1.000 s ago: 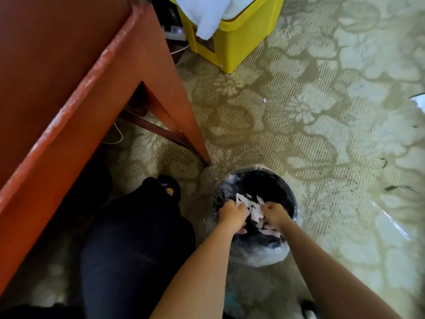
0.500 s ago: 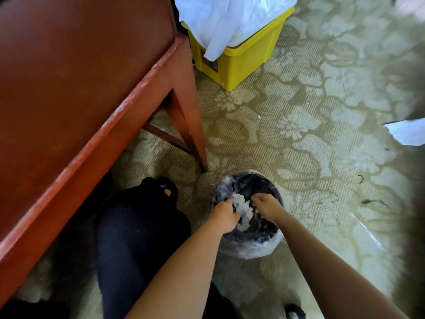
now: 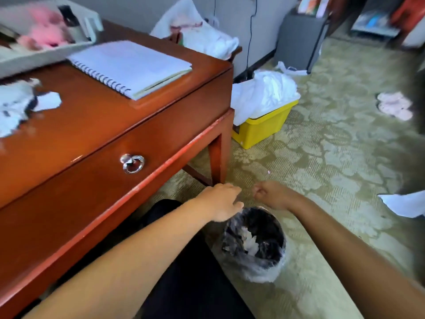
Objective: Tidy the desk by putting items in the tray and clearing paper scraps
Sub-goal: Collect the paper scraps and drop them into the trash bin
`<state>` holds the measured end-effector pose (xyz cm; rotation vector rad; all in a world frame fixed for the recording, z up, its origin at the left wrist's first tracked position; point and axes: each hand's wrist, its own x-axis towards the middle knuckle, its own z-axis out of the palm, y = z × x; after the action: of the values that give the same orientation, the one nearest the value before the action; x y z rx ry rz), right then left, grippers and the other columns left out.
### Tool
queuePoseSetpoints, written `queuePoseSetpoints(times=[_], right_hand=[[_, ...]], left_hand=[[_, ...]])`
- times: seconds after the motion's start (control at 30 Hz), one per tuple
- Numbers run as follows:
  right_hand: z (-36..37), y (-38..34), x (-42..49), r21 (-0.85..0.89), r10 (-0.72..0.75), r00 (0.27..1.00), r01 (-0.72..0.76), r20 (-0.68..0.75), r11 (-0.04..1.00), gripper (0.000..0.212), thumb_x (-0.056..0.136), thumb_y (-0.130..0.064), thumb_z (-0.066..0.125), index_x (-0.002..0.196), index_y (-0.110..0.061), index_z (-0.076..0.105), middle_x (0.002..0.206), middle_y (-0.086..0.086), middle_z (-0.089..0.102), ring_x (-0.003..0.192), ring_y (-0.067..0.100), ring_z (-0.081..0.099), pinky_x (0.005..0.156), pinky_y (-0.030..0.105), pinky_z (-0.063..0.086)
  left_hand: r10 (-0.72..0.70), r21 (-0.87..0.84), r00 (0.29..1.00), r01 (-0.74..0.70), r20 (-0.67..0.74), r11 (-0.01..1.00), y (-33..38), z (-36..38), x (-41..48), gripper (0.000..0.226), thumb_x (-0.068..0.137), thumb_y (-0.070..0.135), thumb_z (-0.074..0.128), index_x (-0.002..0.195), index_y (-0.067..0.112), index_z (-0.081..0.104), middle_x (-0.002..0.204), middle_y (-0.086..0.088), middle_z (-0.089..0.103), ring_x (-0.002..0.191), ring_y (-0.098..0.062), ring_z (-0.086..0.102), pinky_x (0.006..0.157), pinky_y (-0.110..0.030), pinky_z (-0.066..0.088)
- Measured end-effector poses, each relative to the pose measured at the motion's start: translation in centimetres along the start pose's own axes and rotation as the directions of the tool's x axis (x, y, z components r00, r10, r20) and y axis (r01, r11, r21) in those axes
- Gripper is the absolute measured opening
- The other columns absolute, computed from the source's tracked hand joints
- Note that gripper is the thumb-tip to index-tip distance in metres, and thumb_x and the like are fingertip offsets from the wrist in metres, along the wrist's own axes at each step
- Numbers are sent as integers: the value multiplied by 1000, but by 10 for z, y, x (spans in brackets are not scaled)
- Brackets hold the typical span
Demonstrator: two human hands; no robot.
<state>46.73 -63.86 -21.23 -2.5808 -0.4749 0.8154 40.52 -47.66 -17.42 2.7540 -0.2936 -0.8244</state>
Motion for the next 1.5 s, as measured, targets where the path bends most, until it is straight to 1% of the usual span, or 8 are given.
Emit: queuePoseSetpoints(times=[0.2,0.37,0.67,0.77,0.93,1.17,1.3,1.5], right_hand=[[-50,-90,-47,-91,-249,963,240,-101,967,16,95,-23,49,103,-21,63,98,3,66,98,22,59,86,35,47],[-65,-168,-72,-207,-408,900,374,-152,904,34,94,-31,50,126,-22,56,116,1,65,107,19,58,95,36,47],[-42,-296,-84,-319,-670,714,599,-204,735,14,90,-32,53,99,-30,63,75,-15,61,82,15,58,82,40,53],[-24,-327,-81,-323,-722,656,649,-221,689,15,90,-33,54,101,-27,63,81,-14,59,82,13,57,82,38,53],[8,-370,-74,-365,-783,593,697,-189,617,42,93,-41,49,133,-28,46,135,-8,44,130,14,34,102,36,39],[44,-424,-66,-433,-848,518,743,-110,510,65,92,-55,42,147,-30,19,150,-7,25,137,18,28,101,33,37],[61,-448,-55,-501,-836,536,695,-119,516,76,87,-66,39,149,-31,13,155,-4,19,139,22,25,107,38,33],[73,-477,-34,-516,-827,543,672,-144,531,74,85,-70,34,147,-32,20,151,-4,30,134,25,31,107,39,33]], left_hand=[[29,145,978,1,-205,989,-13,-57,-100,55,100,40,32,150,20,20,159,-1,17,146,-20,15,115,-38,16],[-6,164,955,58,-298,985,-34,-85,-177,54,99,42,33,149,25,20,158,4,20,145,-18,18,117,-36,17],[-190,56,857,245,-479,968,-87,-87,-291,51,98,42,37,146,26,29,152,5,30,141,-15,26,116,-33,21],[-309,-17,768,363,-560,932,-115,-73,-315,54,97,46,37,147,31,24,157,5,19,146,-15,13,120,-36,14],[-561,-223,526,572,-639,790,-159,-43,-348,65,93,54,38,149,34,11,161,5,2,148,-17,-5,119,-41,2],[-725,-389,328,672,-606,630,-209,-18,-380,84,81,73,38,148,42,-3,161,6,-7,148,-20,-11,117,-49,-5],[-755,-478,321,617,-572,625,-227,-14,-383,82,82,73,35,149,41,0,161,6,0,149,-18,-4,119,-45,3],[-658,-456,384,496,-648,739,-250,-25,-377,68,90,59,39,148,28,22,156,4,24,145,-14,18,117,-32,16]])
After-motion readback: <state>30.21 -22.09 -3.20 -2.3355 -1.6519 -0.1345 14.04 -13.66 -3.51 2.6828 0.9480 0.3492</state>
